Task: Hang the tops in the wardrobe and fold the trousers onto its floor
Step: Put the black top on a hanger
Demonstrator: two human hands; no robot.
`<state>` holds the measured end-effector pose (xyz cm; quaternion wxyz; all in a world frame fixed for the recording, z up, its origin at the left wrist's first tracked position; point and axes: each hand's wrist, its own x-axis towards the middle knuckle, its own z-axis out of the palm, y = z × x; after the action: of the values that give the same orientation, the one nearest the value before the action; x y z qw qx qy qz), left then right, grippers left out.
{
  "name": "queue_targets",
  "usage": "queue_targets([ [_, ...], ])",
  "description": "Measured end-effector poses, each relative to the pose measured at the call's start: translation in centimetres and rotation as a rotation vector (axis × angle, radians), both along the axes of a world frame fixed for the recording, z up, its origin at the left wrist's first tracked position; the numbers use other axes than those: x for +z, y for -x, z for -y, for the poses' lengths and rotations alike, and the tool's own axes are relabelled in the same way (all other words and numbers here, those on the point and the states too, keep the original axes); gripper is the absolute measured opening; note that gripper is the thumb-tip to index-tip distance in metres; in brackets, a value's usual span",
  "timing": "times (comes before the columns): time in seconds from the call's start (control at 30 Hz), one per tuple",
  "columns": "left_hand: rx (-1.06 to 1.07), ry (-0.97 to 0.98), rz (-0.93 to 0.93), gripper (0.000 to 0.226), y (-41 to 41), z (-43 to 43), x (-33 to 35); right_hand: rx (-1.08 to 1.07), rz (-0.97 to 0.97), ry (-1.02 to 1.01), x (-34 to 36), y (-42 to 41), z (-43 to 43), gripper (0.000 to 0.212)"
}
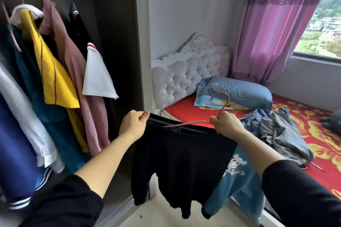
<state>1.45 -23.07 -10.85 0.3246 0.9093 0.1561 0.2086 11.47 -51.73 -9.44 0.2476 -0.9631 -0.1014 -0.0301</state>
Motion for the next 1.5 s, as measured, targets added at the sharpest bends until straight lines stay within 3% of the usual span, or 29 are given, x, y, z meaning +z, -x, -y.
queue_targets([
  [0.1,-0.033,-0.023,-0.040,0.049,-0.9,1.0,0.9,-0.013,0.042,-0.071,2.1,0.1,-1.7,0.040],
  [0.23,-0.074,-0.019,-0.059,0.052,-2.1,3.2,1.2,0.076,0.002,0.034,2.0,1.6,-4.9,0.035],
  [0.4,-0.172,-0.020,-0.153,0.045,-1.9,1.9,0.1,-0.002,-0.026,-0.238,2.9,0.6,-3.1,0.043],
  [0.53,-0.233,-0.233,-0.251,0.032,-1.1,0.8,-1.1,0.075,-0.076,-0.269,3.2,1.2,-2.9,0.050],
  [0.7,-0.212,-0.198,-0.158,0.018,0.0,-0.8,-1.6,0.171,-0.076,-0.329,3.9,1.4,-3.1,0.039],
  [0.87,-0.186,-0.112,-0.206,0.016,-0.3,-1.7,-1.5,0.292,-0.105,-0.274,4.6,1.4,-4.6,0.015],
  [1.17,-0.115,-0.064,-0.304,0.052,-2.5,-6.3,0.8,0.413,-0.039,-0.127,9.0,1.1,-12.9,0.010],
  [1.27,-0.103,-0.149,-0.307,0.058,-3.4,-8.9,2.4,0.425,-0.020,-0.064,10.6,0.5,-16.5,0.010],
  [1.5,0.010,-0.611,-0.150,0.058,-5.9,-15.2,9.0,0.342,0.031,-0.068,12.5,-2.2,-23.3,0.019],
])
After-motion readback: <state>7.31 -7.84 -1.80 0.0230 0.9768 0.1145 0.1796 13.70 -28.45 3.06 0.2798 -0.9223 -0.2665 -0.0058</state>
